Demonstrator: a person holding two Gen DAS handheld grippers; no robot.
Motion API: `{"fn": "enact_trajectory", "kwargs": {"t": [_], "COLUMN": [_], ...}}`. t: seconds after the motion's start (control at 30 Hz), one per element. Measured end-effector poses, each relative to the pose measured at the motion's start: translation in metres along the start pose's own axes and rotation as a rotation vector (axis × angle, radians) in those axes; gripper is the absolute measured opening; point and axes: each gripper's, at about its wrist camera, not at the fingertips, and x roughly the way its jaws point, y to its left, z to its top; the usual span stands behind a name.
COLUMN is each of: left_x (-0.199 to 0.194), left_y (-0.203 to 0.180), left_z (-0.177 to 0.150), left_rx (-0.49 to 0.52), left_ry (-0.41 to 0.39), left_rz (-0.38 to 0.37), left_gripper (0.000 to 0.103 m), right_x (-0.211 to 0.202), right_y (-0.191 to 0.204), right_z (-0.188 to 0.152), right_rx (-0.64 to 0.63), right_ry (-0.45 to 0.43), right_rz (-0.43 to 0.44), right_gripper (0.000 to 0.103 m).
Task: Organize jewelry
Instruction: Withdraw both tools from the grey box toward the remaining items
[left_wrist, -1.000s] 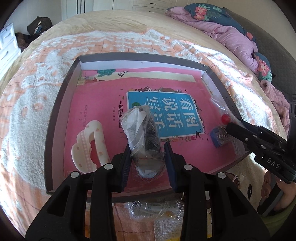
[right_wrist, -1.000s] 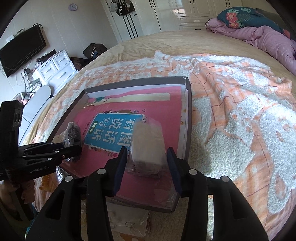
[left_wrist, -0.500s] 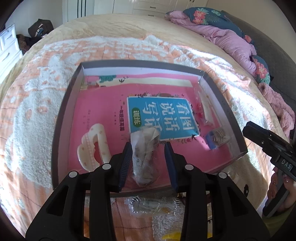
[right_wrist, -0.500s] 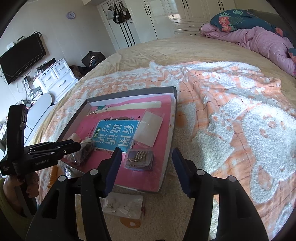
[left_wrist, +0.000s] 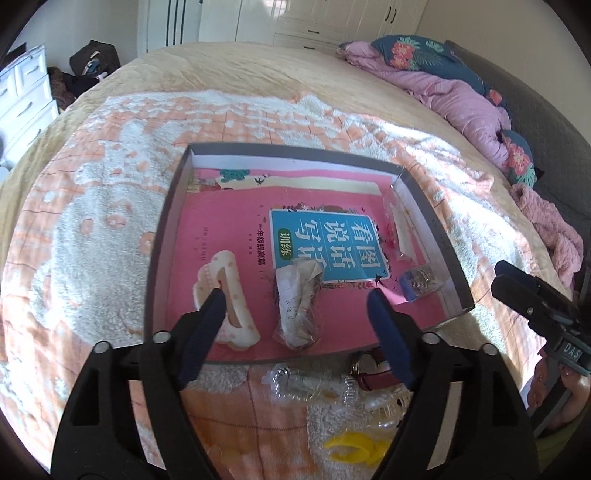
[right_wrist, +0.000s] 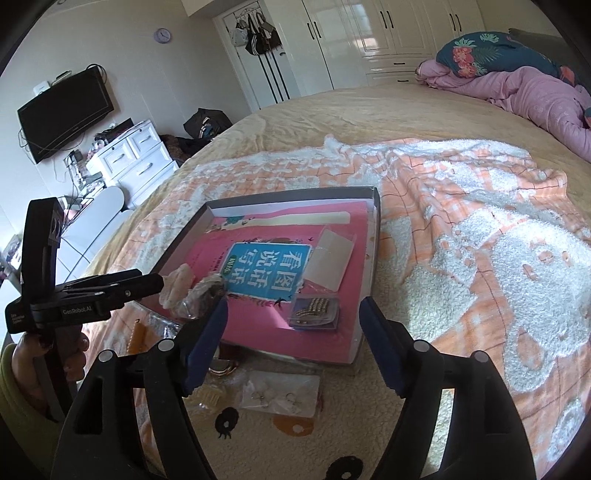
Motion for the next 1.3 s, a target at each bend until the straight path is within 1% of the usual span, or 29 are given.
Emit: {"fn": "enact_trajectory", "kwargs": {"t": [0.07, 0.13, 0.2, 0.57, 0.87, 1.07, 1.3], "left_x": [-0.007, -0.014, -0.021, -0.047, -0.065, -0.07, -0.067], "left_y": [0.002, 0.004, 0.006, 0.032, 0.054, 0.058, 0.045], "left_z": [0.0, -0.001, -0.003, -0.018, -0.034, -0.048, -0.068], "left_rx": [-0.009, -0.018, -0.025, -0.089, -0.133, -0.129, -0.075], "left_ry": [-0.015, -0.027, -0.038, -0.072, -0.089, -0.08, -0.044], "left_rz": [0.002, -0.001, 0.001, 0.025, 0.05, 0.059, 0.049], "left_gripper": [0.079, 0.08, 0.084, 0.085, 0.085, 0.085, 0.085], "right_x": [-0.003, -0.005, -0.006, -0.01, -0.007, -0.001, 0.001], "right_y": [0.003, 0.007, 0.009, 0.03, 0.047, 0.053, 0.057], "right_z": [-0.001, -0.002, -0.004, -0.011, -0.019, -0.026, -0.03], "right_rx": [-0.006, -0.011, -0.014, -0.045, -0.069, -0.069, -0.064], "right_ry": [-0.002, -0.002, -0.002, 0.002, 0.026, 0.054, 0.069], "right_rz": [0.008, 0.012, 0.017, 0.048, 0.07, 0.091, 0.096], "right_gripper": [0.075, 0.075, 0.075, 0.075, 0.075, 0.075, 0.075]}}
